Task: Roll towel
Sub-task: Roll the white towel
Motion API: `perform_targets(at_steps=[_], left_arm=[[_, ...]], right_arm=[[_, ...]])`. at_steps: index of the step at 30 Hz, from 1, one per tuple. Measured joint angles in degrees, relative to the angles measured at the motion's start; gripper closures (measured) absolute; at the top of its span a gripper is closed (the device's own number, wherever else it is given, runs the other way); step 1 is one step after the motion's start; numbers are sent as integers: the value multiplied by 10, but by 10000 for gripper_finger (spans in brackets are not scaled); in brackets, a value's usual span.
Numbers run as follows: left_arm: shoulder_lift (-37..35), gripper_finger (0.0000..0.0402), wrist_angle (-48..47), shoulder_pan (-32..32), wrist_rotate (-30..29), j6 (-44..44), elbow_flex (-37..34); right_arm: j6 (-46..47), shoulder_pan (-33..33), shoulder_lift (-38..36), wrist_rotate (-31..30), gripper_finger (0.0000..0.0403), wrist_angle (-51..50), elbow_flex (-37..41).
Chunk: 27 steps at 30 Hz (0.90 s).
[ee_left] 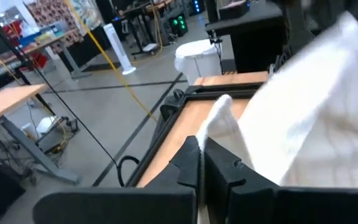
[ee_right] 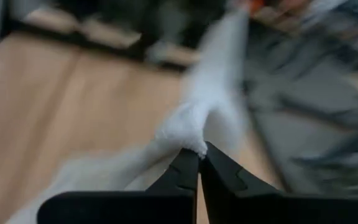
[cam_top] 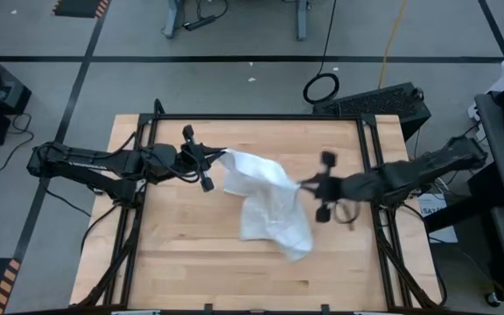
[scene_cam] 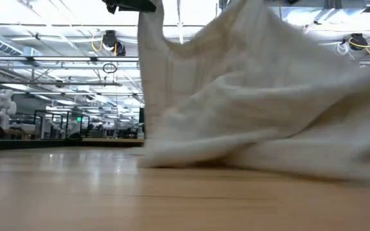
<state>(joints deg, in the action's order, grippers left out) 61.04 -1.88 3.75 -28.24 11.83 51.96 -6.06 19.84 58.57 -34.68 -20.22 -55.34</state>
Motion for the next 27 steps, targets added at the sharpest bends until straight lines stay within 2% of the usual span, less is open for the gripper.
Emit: perform_targets(at_steps=[4,7,10,14,17,20,22,27], left_arm=[[-3,393,139,0,5,59,0],[-4,393,225,0,35,92,0],[-17,393,205,3,82,77,1],[-39,393,56,13,155,7,1],[-40,393,-29,22,286,-51,0],[-32,393,-20,45,386,-98,-9],[-24,393,-22,65,402,-99,-19],[6,393,-50,88,384,-104,-33]], right_arm=[[-133,-12,-61,-131,401,90,-21],[-203,-24,-93,-129,401,176,-26],[-170,-24,-114,-87,401,159,-26],[11,-12,-115,23,401,0,-26],[134,0,-83,126,401,-102,-24],[201,24,-40,197,401,-136,-15],[222,39,-10,228,401,-137,-5],[291,64,69,277,401,-155,12]])
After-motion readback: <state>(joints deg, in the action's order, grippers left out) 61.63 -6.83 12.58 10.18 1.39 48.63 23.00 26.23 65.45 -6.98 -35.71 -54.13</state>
